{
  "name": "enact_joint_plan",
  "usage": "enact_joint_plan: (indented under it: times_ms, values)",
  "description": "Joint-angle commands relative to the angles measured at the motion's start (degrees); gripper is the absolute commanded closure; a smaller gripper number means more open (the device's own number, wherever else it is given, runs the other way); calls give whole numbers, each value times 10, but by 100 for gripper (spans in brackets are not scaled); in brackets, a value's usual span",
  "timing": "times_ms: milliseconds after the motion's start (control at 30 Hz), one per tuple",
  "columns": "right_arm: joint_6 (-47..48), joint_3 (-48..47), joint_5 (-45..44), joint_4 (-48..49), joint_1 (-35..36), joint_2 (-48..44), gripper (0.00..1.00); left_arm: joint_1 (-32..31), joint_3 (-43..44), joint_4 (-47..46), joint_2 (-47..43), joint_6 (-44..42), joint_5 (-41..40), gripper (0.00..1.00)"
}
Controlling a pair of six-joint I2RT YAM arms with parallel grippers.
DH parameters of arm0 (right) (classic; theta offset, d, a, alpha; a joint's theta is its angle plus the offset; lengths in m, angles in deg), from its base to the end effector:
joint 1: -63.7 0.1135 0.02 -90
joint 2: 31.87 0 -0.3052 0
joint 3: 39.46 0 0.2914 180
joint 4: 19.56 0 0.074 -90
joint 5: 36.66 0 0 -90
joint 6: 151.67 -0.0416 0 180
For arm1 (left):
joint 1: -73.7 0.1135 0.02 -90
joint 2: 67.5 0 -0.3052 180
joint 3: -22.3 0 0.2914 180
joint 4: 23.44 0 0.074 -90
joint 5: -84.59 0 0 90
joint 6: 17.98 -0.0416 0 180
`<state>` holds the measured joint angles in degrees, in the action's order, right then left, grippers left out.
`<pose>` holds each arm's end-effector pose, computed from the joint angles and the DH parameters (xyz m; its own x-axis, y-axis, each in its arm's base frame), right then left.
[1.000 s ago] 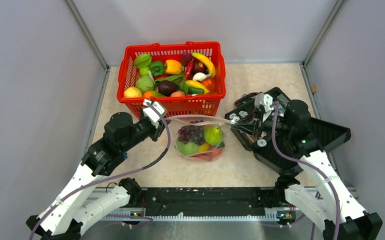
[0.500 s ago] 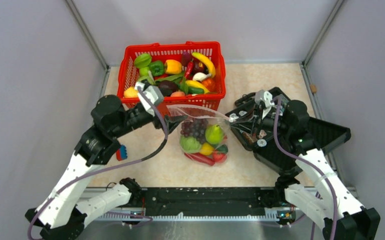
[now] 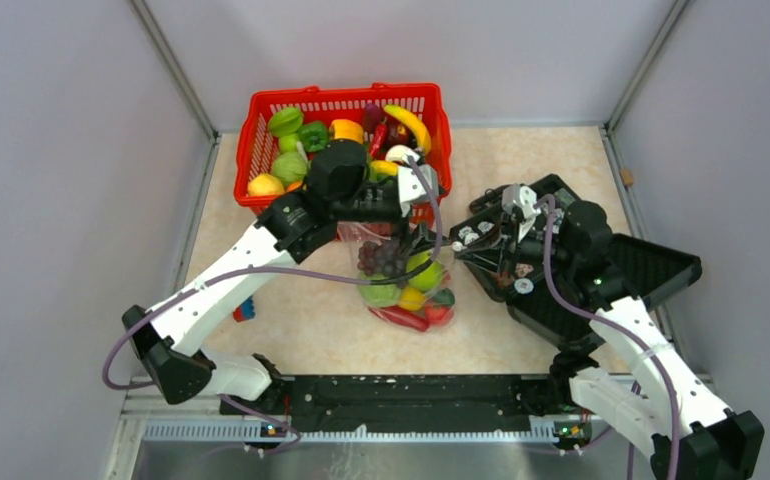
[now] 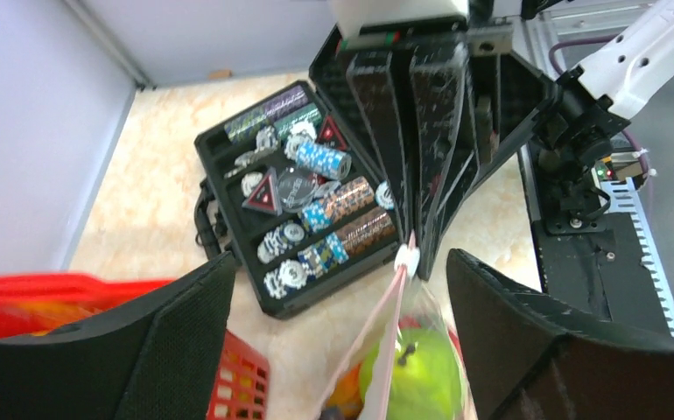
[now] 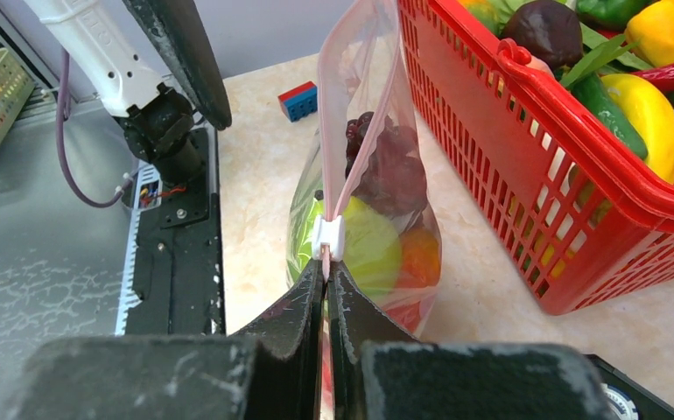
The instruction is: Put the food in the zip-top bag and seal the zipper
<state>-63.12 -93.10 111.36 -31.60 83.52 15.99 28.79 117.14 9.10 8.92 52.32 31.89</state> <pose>0.1768 0.1012 0.3587 -0.1272 -0.0316 -0.9914 -0.9699 0.2132 0.1176 0.2150 -0.2499 0.4761 0.1670 0.2122 -0.9629 0.9788 0.0817 0.1877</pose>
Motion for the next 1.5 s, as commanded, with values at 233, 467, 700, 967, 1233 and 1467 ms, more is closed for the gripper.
enact_joint_plan:
  times_ms: [233,467,700,967,1233,1467]
  values:
    - [11,-28,-18,16,12,-8,100,-19,64,50,45,-60,65,42]
    - [11,-28,-21,19,12,-8,100,-31,78,101,69,-72,70,38]
    - [11,-27,-26,19,13,-13,100,-50,92,120,94,-75,38,45]
    - [11,-26,-29,13,13,-15,100,-53,95,114,97,-69,25,68]
    - [29,-23,-37,4,13,-22,100,-53,96,124,97,-76,12,87]
    - [28,-21,-35,5,13,-22,100,-53,90,143,82,-97,-22,96]
